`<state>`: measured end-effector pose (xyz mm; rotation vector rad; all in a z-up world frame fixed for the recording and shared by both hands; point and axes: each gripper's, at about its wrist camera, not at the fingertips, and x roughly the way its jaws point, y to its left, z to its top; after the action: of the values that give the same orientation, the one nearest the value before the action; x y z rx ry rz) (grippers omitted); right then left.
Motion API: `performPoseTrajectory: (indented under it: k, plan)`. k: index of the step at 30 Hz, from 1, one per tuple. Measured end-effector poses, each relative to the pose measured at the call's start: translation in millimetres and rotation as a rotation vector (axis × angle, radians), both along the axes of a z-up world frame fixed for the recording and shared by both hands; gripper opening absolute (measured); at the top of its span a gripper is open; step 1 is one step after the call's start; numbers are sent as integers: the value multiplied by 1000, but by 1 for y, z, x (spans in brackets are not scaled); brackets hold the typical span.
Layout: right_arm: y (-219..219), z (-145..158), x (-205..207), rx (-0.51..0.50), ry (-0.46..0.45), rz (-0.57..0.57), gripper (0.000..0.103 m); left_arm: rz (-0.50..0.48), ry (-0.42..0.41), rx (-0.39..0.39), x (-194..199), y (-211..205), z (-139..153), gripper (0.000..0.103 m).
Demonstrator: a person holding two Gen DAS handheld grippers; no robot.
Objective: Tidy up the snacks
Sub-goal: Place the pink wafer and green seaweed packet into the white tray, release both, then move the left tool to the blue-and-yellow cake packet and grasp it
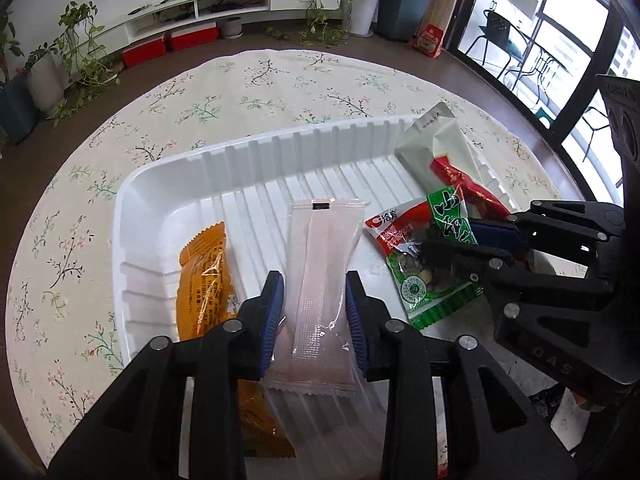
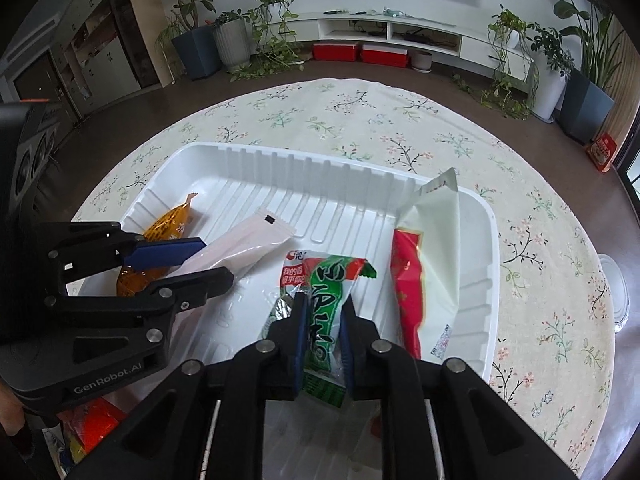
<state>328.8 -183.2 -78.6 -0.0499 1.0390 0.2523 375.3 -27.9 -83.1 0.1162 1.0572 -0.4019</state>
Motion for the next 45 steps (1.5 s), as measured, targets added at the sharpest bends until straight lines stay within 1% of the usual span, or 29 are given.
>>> performPoseTrajectory:
  k: [1, 2, 3, 4, 5, 7, 9, 10, 12, 14, 15, 17, 19, 22, 24, 25, 26, 28, 30, 33, 36, 38, 41, 45]
  plan:
    - [3, 1, -3, -2, -6, 1, 30, 6, -6, -4, -1, 1, 2, 49]
    - [2, 3, -4, -1, -12, 2, 35, 13, -16, -9, -2, 3, 4, 55]
    - [2, 4, -5, -3, -18, 0, 37, 21, -23, -11, -3, 6, 6, 56]
    - [1, 7, -6, -2, -23, -1, 41, 24, -27, -17, -4, 7, 9, 58]
    - [1, 9, -7, 0, -29, -5, 43, 27, -32, -21, -4, 9, 13, 62]
    - [-2, 15, -10, 7, -43, -10, 45, 38, -53, -31, -8, 13, 22, 69]
    - [-4, 23, -13, 7, -60, -13, 51, 43, -69, -47, -13, 16, 34, 70]
    - [-6, 29, -16, 9, -72, -16, 56, 45, -79, -51, -17, 18, 40, 71]
    - [-11, 42, -22, 24, -92, -20, 59, 53, -107, -65, -26, 23, 54, 79]
    - [-17, 59, -33, 40, -121, -29, 64, 67, -129, -93, -39, 33, 69, 91]
    - [-20, 69, -41, 53, -140, -31, 65, 75, -141, -114, -48, 39, 79, 93]
    - [-31, 91, -61, 95, -197, -38, 74, 84, -177, -157, -69, 52, 97, 101]
    - [-45, 111, -85, 158, -254, -62, 81, 101, -237, -191, -96, 68, 118, 103]
    - [-64, 128, -120, 269, -293, -86, 84, 101, -304, -195, -132, 86, 139, 103]
    - [-76, 128, -141, 326, -295, -107, 84, 95, -351, -185, -162, 97, 150, 103]
    - [-82, 126, -154, 354, -290, -117, 84, 99, -365, -182, -177, 103, 154, 103]
    - [-86, 122, -165, 370, -284, -130, 84, 111, -362, -174, -190, 109, 156, 103]
    - [-92, 110, -187, 374, -272, -168, 84, 160, -295, -164, -214, 122, 152, 103]
    - [-94, 97, -207, 370, -257, -189, 84, 228, -259, -190, -240, 134, 140, 103]
    - [-93, 72, -233, 379, -208, -206, 84, 300, -184, -196, -277, 140, 113, 102]
    - [-89, 54, -257, 394, -177, -216, 84, 350, -118, -161, -307, 132, 85, 103]
    - [-84, 44, -268, 403, -152, -214, 81, 357, -87, -161, -319, 124, 65, 102]
    - [-75, 35, -278, 391, -131, -209, 77, 374, -50, -133, -328, 110, 42, 102]
    - [-70, 33, -284, 396, -133, -199, 77, 377, -28, -98, -321, 91, 24, 100]
